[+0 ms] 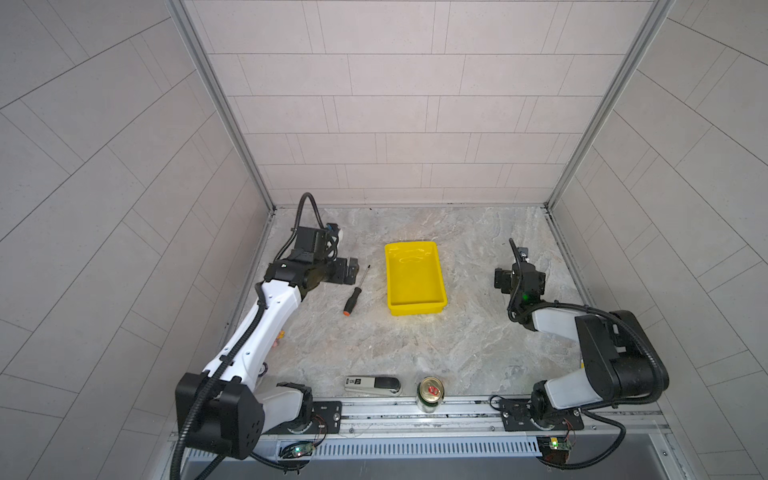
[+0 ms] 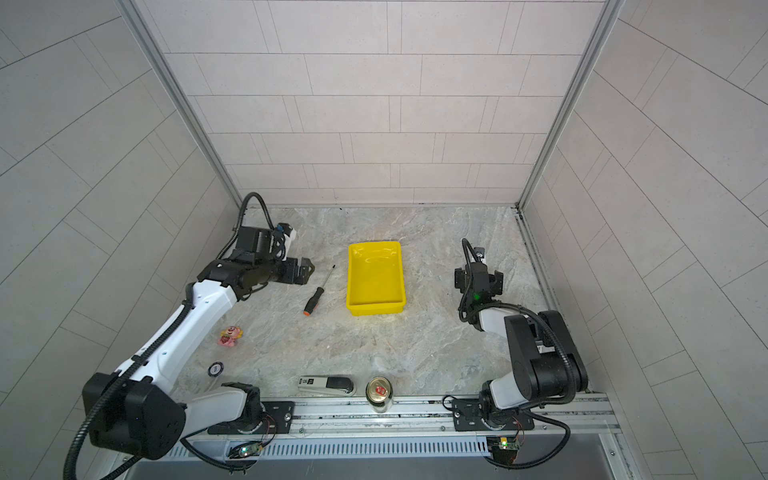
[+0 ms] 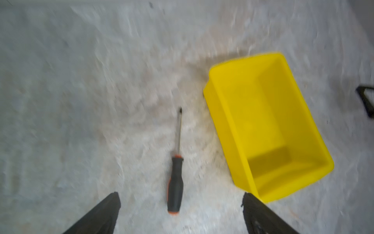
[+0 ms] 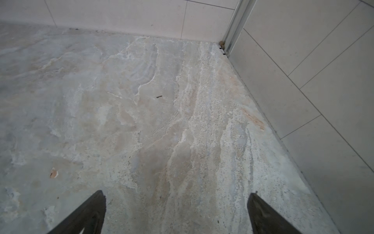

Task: Put the screwdriver in the bin
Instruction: 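Move the left gripper over the screwdriver handle while the right arm rises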

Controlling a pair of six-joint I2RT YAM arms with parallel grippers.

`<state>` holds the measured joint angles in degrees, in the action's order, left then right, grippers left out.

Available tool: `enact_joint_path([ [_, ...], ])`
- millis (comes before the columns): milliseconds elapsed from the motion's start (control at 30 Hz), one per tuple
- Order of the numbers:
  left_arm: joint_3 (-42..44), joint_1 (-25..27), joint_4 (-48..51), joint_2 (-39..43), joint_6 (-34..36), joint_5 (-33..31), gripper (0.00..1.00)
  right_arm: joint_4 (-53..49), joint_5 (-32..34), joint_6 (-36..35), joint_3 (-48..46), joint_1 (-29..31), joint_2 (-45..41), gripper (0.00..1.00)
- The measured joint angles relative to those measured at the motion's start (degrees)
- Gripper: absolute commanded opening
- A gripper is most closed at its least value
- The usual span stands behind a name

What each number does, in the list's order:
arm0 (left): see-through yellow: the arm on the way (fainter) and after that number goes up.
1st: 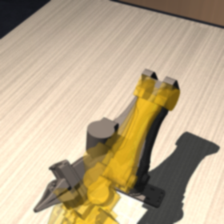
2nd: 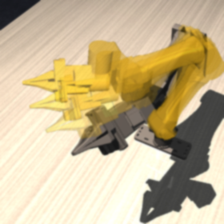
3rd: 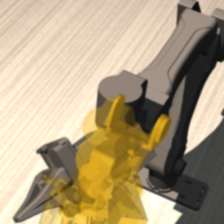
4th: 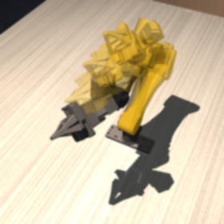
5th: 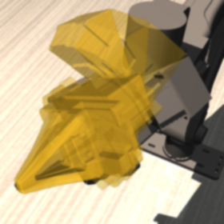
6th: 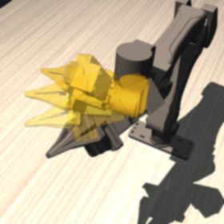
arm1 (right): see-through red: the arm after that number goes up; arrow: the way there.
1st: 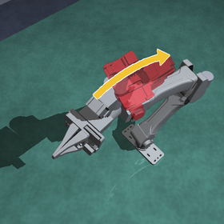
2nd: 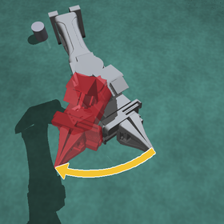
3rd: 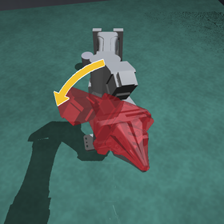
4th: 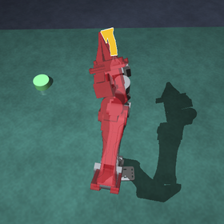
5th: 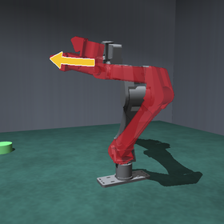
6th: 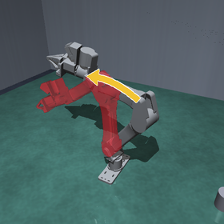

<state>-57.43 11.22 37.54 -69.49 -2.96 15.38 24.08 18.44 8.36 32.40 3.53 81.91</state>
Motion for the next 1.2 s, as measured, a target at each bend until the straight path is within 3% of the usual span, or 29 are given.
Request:
enact_joint_path([
  [267,1.2,1.1,4.2,0.3,-1.1,-1.7,1.00,-20.3,-6.1,10.5,9.9,0.3,-14.7,1.00],
  [500,-0.3,1.1,5.4,-4.5,-1.1,-1.9,1.00,-37.6,-9.0,15.7,22.0,4.5,-17.4,1.00],
  [667,-0.3,1.1,5.7,-5.0,-1.1,-2.7,1.00,-41.1,-9.1,15.5,23.5,11.3,-16.8,1.00],
  [933,-0.3,1.1,6.0,-9.3,-1.1,-3.5,1.00,-42.5,-9.8,14.5,23.5,12.0,-12.2,1.00],
  [1200,-0.3,1.2,6.1,-13.9,-1.2,-5.2,1.00,-42.3,-19.7,14.3,27.4,13.3,-6.4,1.00],
])
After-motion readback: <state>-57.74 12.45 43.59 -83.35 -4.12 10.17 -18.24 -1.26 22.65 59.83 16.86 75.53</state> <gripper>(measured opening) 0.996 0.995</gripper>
